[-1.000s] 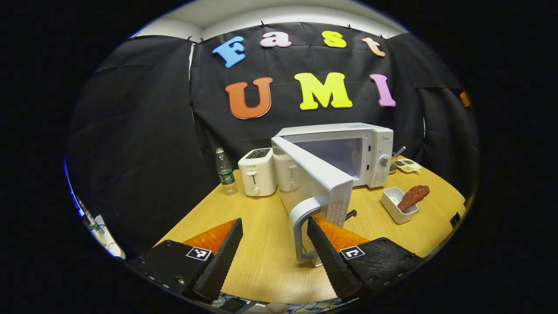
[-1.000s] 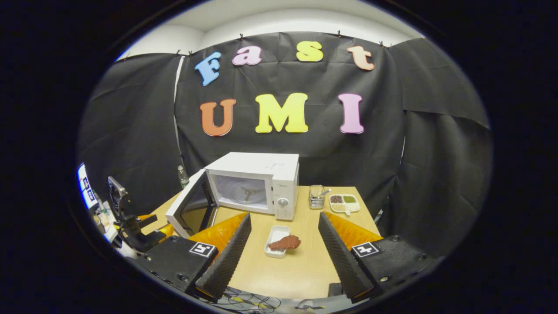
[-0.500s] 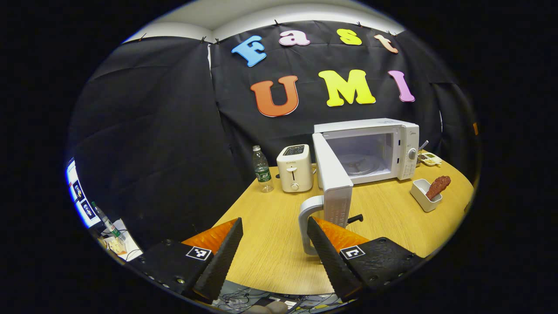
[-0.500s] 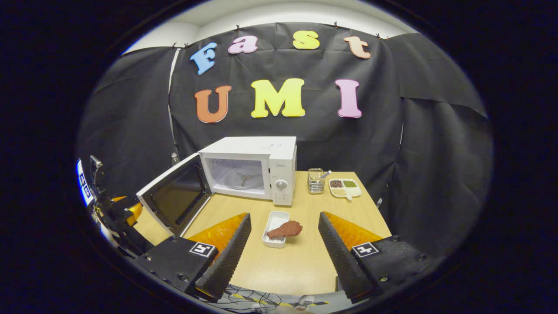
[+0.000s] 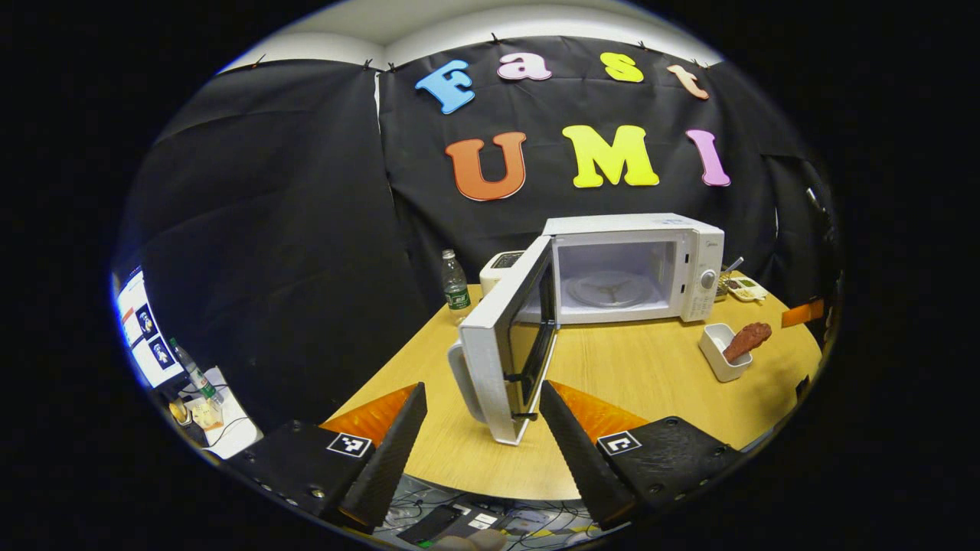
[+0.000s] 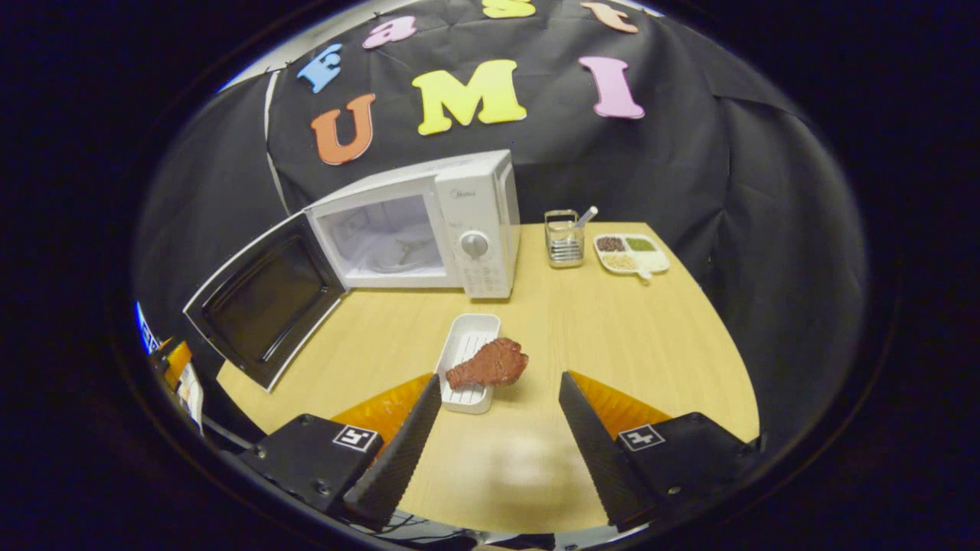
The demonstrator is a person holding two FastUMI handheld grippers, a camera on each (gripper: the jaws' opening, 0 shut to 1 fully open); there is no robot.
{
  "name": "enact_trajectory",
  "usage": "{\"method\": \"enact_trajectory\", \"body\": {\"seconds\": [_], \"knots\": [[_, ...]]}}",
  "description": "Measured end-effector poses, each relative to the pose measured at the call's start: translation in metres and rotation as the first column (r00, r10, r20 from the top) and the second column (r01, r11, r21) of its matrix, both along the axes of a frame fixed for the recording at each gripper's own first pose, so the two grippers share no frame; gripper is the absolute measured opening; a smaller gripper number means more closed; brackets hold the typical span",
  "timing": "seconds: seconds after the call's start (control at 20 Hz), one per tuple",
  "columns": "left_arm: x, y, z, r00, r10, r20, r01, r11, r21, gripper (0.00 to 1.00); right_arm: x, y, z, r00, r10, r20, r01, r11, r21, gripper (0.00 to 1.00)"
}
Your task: Open the microwave oven with the left hand, put the food in, and close the microwave oven.
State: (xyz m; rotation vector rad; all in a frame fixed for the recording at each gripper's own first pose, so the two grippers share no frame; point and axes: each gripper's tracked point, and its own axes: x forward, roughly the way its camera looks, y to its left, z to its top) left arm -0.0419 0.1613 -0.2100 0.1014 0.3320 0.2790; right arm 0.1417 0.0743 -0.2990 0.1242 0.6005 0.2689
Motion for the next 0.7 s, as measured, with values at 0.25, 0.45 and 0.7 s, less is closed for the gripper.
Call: {"method": "enact_trajectory", "body": {"seconds": [0.25,0.45,0.7], "knots": [[0.021,-0.033,0.034,0.999,0.029,0.015,-0.029,0.999,0.041,0.91,0.048,0.015,-0.03,0.989,0.104,-0.106,-0.096,0.992,0.08,0.91],[0.037,-0.05,0.052,0.997,0.075,0.028,-0.077,0.995,0.058,0.91,0.06,0.019,-0.045,0.96,0.193,-0.202,-0.166,0.976,0.143,0.52],[0.037,-0.068,0.056,0.989,0.146,0.025,-0.148,0.986,0.072,0.91,0.068,0.011,-0.046,0.929,0.275,-0.249,-0.21,0.943,0.259,0.24]]}}
